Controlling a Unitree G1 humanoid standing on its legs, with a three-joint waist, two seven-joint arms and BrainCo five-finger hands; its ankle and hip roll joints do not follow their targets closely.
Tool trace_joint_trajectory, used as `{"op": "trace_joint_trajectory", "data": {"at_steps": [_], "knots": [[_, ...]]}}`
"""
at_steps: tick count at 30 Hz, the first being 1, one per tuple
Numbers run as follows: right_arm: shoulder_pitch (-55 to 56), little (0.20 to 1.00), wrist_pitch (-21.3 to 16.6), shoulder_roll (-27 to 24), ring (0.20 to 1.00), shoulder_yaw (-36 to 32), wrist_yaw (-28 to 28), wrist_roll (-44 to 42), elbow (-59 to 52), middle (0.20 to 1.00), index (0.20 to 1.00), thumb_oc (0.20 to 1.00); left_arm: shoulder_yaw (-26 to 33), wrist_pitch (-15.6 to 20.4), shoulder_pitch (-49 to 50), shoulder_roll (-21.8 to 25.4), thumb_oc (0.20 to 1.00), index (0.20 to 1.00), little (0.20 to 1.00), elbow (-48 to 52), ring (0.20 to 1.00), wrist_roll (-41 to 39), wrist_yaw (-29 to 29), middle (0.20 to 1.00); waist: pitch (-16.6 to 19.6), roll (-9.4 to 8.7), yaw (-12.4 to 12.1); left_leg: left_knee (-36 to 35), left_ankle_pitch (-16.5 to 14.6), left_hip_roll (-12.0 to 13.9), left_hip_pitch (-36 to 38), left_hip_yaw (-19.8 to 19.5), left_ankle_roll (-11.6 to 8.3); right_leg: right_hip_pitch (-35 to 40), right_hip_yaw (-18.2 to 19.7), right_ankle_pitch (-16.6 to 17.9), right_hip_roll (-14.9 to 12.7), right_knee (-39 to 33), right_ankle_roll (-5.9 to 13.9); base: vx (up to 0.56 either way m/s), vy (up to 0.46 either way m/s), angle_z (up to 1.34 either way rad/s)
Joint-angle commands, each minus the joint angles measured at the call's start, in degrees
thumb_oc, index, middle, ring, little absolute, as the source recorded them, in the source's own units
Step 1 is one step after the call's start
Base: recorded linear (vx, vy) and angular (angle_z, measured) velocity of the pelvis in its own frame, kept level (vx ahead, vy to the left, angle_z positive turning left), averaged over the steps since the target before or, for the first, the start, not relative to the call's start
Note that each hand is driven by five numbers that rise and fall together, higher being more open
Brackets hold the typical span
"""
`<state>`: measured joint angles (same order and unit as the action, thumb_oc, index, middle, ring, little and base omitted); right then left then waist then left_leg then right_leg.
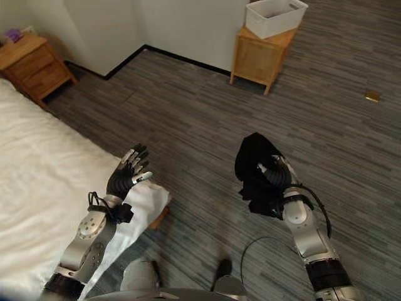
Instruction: Pick up bed clothes into laundry basket.
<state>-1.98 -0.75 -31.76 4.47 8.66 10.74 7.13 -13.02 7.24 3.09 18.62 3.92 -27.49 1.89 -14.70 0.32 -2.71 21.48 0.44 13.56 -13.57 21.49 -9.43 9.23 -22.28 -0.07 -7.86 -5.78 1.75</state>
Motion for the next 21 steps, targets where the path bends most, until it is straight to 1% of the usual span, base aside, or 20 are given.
{"op": "trace_joint_trajectory", "data": {"at_steps": [1,2,3,4,5,6,7,8,9,10,11,12,13,14,15,16,17,19,20,21], "knots": [[-6.1,0.2,-3.8,-3.7,0.2,-0.6,1.2,0.5,-4.5,0.2,0.2,0.2,0.6,3.6,-1.7,-0.2,1.0,1.0,1.0,2.3,1.0,-0.1,1.2,1.0,-1.1,2.23,-3.2,-8.7,0.5,-1.8,3.9,1.3,1.53,1.8,-2.3,-7.1,-2.2,0.8,4.64,0.34,0.059,-0.27],[-6.7,0.2,-3.6,-4.0,0.2,0.1,1.1,0.9,-3.4,0.2,0.2,0.2,0.8,3.7,-1.4,-0.4,1.0,1.0,1.0,1.9,1.0,0.1,1.6,1.0,-0.9,2.8,-4.0,-13.4,3.1,-3.1,3.2,1.1,1.24,3.0,-2.1,-7.9,-1.4,0.8,4.87,0.34,0.051,-0.22],[-7.7,0.2,-3.6,-4.2,0.2,0.8,1.2,1.1,-2.7,0.2,0.2,0.2,1.2,3.8,-1.5,-0.5,1.0,1.0,1.0,1.7,1.0,0.3,2.0,1.0,-0.9,3.25,-4.7,-17.9,5.7,-4.1,2.1,1.4,1.98,3.7,-2.6,-7.9,-0.8,0.8,4.87,0.45,0.025,-0.23],[-8.3,0.2,-3.5,-4.5,0.2,1.2,1.5,1.6,-2.4,0.2,0.2,0.2,1.5,4.0,-1.5,-0.3,1.0,1.0,1.0,1.6,1.0,0.9,2.5,1.0,-0.6,3.15,-5.5,-20.2,5.8,-4.2,0.8,0.4,1.23,5.4,-2.1,-9.3,-0.4,0.8,5.17,0.42,-0.003,-0.16],[-8.7,0.2,-3.4,-4.5,0.2,1.5,1.4,1.9,-2.2,0.2,0.2,0.2,1.5,4.0,-1.5,-0.2,1.0,1.0,1.0,1.8,1.0,1.1,2.7,1.0,-0.3,3.11,-5.9,-21.9,6.5,-4.1,0.5,0.2,1.26,6.2,-1.9,-9.7,-0.2,0.8,5.25,0.29,-0.005,-0.08],[-8.8,0.2,-3.4,-4.5,0.2,1.6,1.4,1.9,-2.1,0.2,0.2,0.2,1.6,4.0,-1.5,-0.2,1.0,1.0,1.0,1.9,1.0,1.1,2.7,1.0,-0.4,3.26,-5.8,-22.3,7.5,-4.0,0.5,1.0,1.79,6.0,-2.4,-9.3,-0.1,0.8,5.19,0.47,0.001,0.07],[-10.1,0.2,-3.1,-4.2,0.2,2.6,1.7,2.8,-1.8,0.2,0.2,0.2,2.4,4.0,-1.0,0.3,1.0,1.0,1.0,2.0,1.0,1.9,3.9,1.0,0.5,2.68,-7.6,-22.6,9.0,-3.7,-1.1,-0.5,1.94,8.6,-1.4,-11.0,0.8,0.8,5.32,0.52,0.006,0.09],[-9.9,0.2,-3.0,-3.7,0.2,2.8,1.2,3.6,-2.0,0.2,0.2,0.2,2.4,4.0,-0.7,0.6,1.0,1.0,1.0,2.2,1.0,2.4,3.8,1.0,1.3,2.54,-7.8,-23.8,8.9,-4.3,-0.2,-1.1,2.77,9.6,-0.6,-11.6,1.4,0.9,5.45,0.78,0.021,0.04],[-9.8,0.2,-3.3,-3.4,0.2,3.5,1.4,5.7,-2.1,0.2,0.2,0.2,2.3,3.6,-0.3,1.0,1.0,1.0,1.0,2.0,1.0,3.1,4.3,1.0,2.0,2.39,-8.2,-24.5,10.2,-4.9,0.1,-2.1,3.79,10.5,0.0,-12.9,1.9,2.8,5.36,0.58,0.022,-0.13],[-9.5,0.2,-3.2,-2.5,0.2,3.3,2.0,6.5,-2.1,0.2,0.2,0.2,2.2,3.5,-0.5,1.5,1.0,1.0,1.0,1.7,1.0,3.7,4.8,1.0,2.5,1.27,-8.5,-24.4,10.3,-5.7,0.5,-1.9,4.73,10.6,0.1,-13.0,1.5,6.0,5.72,0.55,0.032,-0.09],[-8.9,0.2,-3.0,-1.3,0.2,3.2,2.1,6.8,-2.1,0.2,0.2,0.2,1.9,3.4,-0.8,2.1,1.0,1.0,1.0,1.6,1.0,4.3,5.2,1.0,2.8,0.24,-8.5,-24.2,9.6,-6.8,1.3,-1.5,5.83,9.7,0.1,-11.8,0.7,10.8,6.61,0.49,0.048,-0.12],[-8.4,0.2,-2.7,-0.2,0.2,3.2,2.3,7.5,-2.2,0.2,0.2,0.2,1.6,3.0,-1.3,2.9,1.0,1.0,1.0,1.2,1.0,5.0,5.8,1.0,2.9,-1.06,-8.3,-24.8,7.9,-8.3,3.2,-1.0,7.39,7.1,-0.2,-9.4,-1.6,18.4,8.66,0.48,0.112,0.01],[-8.2,0.2,-2.3,0.6,0.2,3.4,2.2,8.1,-2.2,0.2,0.2,0.2,1.7,2.6,-1.5,3.4,1.0,1.0,1.0,0.9,1.0,5.7,6.3,1.0,2.9,-1.58,-7.2,-25.4,5.9,-9.3,5.5,-0.8,8.82,4.1,0.1,-5.1,-3.0,25.4,10.93,0.36,0.11,-0.01],[-8.3,0.2,-2.3,0.7,0.2,3.4,2.2,8.1,-2.2,0.2,0.2,0.2,1.7,2.6,-1.5,3.5,1.0,1.0,1.0,0.9,1.0,5.7,6.3,1.0,2.9,-1.8,-7.2,-25.3,5.8,-9.6,5.5,-0.7,8.97,3.8,0.3,-5.3,-3.4,25.9,11.11,0.33,0.128,0.02],[-8.1,0.2,-2.3,1.1,0.2,3.4,1.9,8.7,-2.6,0.2,0.2,0.2,1.4,2.5,-1.7,4.2,1.0,1.0,1.0,1.0,1.0,6.6,6.5,1.0,2.7,-1.71,-5.9,-25.8,4.4,-10.2,7.6,-1.2,9.81,0.6,1.5,-0.8,-4.3,32.1,12.73,0.55,0.158,0.06],[-7.4,0.2,-2.0,2.2,0.2,2.9,2.2,8.5,-2.8,0.2,0.2,0.2,0.5,2.4,-3.5,5.6,1.0,1.0,1.0,1.0,1.0,7.8,7.2,1.0,1.7,0.11,-3.0,-26.5,1.6,-9.3,12.3,-1.6,10.68,-9.0,2.2,5.2,-6.0,43.7,13.25,0.55,0.149,0.03],[-7.4,0.2,-2.0,2.2,0.2,2.9,2.2,8.5,-2.9,0.2,0.2,0.2,0.5,2.4,-3.5,5.6,1.0,1.0,1.0,1.0,1.0,7.8,7.2,1.0,1.7,0.01,-3.0,-26.5,1.6,-9.4,12.3,-1.5,10.71,-9.2,2.3,5.1,-6.1,44.0,13.25,0.58,0.148,0.08],[-6.2,0.2,-2.0,2.5,0.2,1.7,2.7,8.0,-3.7,0.2,0.2,0.2,-0.6,2.7,-4.8,5.7,1.0,1.0,1.0,1.3,1.0,8.2,7.3,1.0,0.5,1.48,-0.5,-26.5,0.1,-9.2,14.6,-3.2,10.37,-15.3,1.7,1.7,-5.6,45.2,12.81,0.35,0.064,0.27],[-5.2,0.2,-2.1,2.6,0.2,1.2,2.8,7.8,-4.0,0.2,0.2,0.2,-1.1,2.8,-5.5,5.6,1.0,1.0,1.0,1.3,1.0,8.5,7.3,1.0,-0.1,1.65,0.7,-26.5,-0.5,-9.2,15.6,-3.5,9.84,-17.4,0.6,0.3,-5.6,42.7,12.3,0.25,-0.006,0.53],[-5.2,0.2,-2.1,2.6,0.2,1.1,2.8,7.8,-4.1,0.2,0.2,0.2,-1.1,2.8,-5.5,5.6,1.0,1.0,1.0,1.3,1.0,8.5,7.4,1.0,0.0,1.93,0.9,-26.5,-0.3,-8.9,15.4,-3.8,9.79,-17.2,0.3,0.6,-5.3,42.2,12.2,0.42,-0.097,0.69]]}}
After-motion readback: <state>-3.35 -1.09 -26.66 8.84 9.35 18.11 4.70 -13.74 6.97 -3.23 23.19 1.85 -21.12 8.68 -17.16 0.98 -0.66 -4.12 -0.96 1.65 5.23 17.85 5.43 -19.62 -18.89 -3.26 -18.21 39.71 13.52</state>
